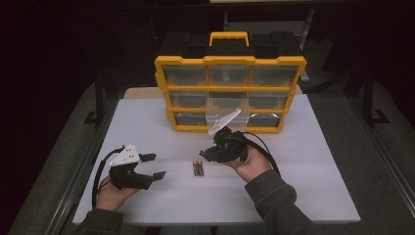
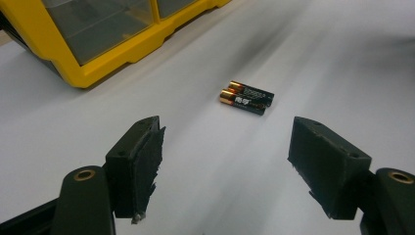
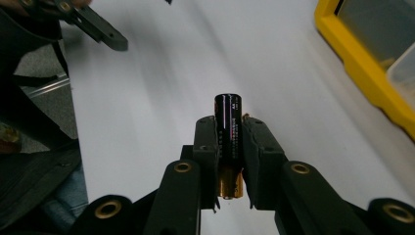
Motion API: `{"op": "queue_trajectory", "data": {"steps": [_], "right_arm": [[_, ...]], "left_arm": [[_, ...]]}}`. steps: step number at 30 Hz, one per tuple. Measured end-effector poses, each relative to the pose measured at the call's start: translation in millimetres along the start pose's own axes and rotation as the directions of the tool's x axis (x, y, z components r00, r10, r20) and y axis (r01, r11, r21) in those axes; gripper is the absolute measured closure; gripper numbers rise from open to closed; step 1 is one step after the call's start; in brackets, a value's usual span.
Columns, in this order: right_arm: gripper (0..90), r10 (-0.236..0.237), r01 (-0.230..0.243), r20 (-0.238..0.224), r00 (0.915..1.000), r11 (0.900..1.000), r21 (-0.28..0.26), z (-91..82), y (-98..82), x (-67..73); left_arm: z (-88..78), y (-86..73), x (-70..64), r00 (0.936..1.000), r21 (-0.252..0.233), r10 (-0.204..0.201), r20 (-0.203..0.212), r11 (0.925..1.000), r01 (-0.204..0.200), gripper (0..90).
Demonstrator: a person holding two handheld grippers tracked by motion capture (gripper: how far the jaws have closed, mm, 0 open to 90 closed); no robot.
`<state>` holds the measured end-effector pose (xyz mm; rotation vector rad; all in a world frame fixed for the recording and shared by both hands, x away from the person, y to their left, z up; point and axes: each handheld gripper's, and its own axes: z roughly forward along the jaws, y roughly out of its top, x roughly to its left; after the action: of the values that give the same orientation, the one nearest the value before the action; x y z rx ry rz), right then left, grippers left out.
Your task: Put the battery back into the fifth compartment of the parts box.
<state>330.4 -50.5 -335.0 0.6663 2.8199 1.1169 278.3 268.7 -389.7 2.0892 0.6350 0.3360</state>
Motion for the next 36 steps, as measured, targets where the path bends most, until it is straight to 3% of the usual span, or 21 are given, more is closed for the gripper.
{"op": "queue_trajectory", "data": {"steps": [6, 7, 22, 36], "right_arm": [[76.0, 0.000, 0.000, -0.012, 0.9999, 1.000, -0.022, -21.6, 14.4, 1.3], [76.0, -0.020, 0.020, -0.006, 0.9998, 0.999, -0.029, -24.6, 16.0, -0.9], [76.0, -0.055, 0.057, 0.021, 0.9982, 0.996, -0.068, -69.0, 50.3, -7.4], [76.0, 0.004, 0.002, 0.079, 0.9968, 0.997, -0.078, -101.1, 77.6, -36.6]], "left_arm": [[0.4, -0.2, 0.6, 1.0000, 0.005, 0.001, -0.002, 1.0000, -0.001, 28.2], [0.0, -0.2, 0.7, 1.0000, 0.005, 0.001, -0.002, 1.0000, -0.001, 28.2], [-1.9, -0.2, 1.8, 1.0000, -0.003, -0.007, -0.003, 1.0000, 0.007, 27.6], [-3.3, -0.5, 2.5, 0.9999, -0.011, -0.011, -0.005, 0.9999, 0.011, 27.7]]}}
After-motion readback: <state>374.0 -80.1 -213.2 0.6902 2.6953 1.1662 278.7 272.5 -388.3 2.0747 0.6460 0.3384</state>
